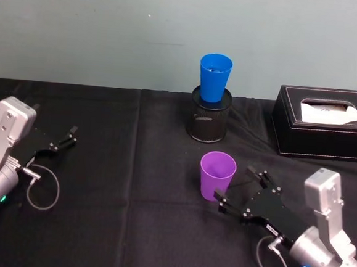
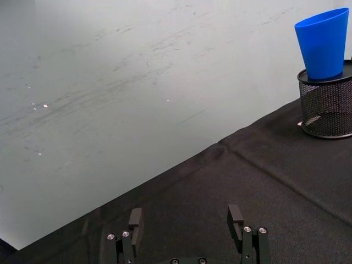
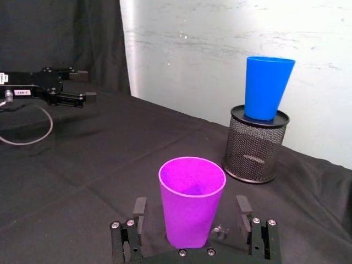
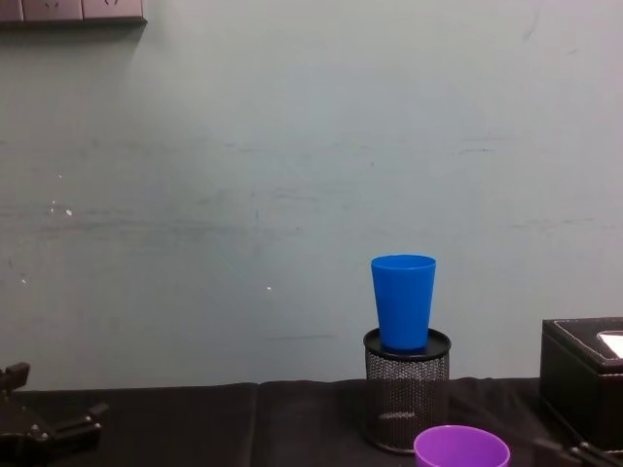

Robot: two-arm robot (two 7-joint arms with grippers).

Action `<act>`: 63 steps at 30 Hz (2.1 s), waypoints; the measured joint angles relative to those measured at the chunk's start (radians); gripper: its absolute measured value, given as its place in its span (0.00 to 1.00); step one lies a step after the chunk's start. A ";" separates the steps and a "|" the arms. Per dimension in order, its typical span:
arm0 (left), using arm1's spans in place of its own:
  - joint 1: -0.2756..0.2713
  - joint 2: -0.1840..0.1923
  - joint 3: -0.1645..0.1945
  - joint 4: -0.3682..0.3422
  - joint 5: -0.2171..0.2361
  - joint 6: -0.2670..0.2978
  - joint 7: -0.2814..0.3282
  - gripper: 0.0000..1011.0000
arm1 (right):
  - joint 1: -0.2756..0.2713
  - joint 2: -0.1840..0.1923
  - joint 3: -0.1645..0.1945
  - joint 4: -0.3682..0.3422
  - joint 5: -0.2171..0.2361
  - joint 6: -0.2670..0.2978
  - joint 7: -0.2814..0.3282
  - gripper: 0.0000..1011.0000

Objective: Pick up one cup with a gripper and tap it against the other cup.

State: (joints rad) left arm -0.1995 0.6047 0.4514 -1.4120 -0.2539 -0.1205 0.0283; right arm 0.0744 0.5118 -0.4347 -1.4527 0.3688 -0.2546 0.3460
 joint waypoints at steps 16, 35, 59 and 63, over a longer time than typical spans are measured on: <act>0.000 0.000 0.000 0.000 0.000 0.000 0.000 0.99 | 0.077 -0.084 0.010 0.097 -0.002 0.037 0.043 0.99; 0.000 0.000 0.000 0.000 0.000 0.000 0.000 0.99 | 0.133 -0.164 0.015 0.171 -0.052 0.057 0.063 0.99; 0.000 0.000 0.000 0.000 0.000 0.000 0.000 0.99 | 0.132 -0.166 0.017 0.171 -0.057 0.053 0.060 0.75; 0.000 0.000 0.000 0.000 0.000 0.000 0.000 0.99 | 0.130 -0.164 0.019 0.165 -0.059 0.053 0.059 0.75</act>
State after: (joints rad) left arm -0.1995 0.6046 0.4514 -1.4120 -0.2539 -0.1205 0.0283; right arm 0.2039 0.3474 -0.4161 -1.2881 0.3097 -0.2012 0.4047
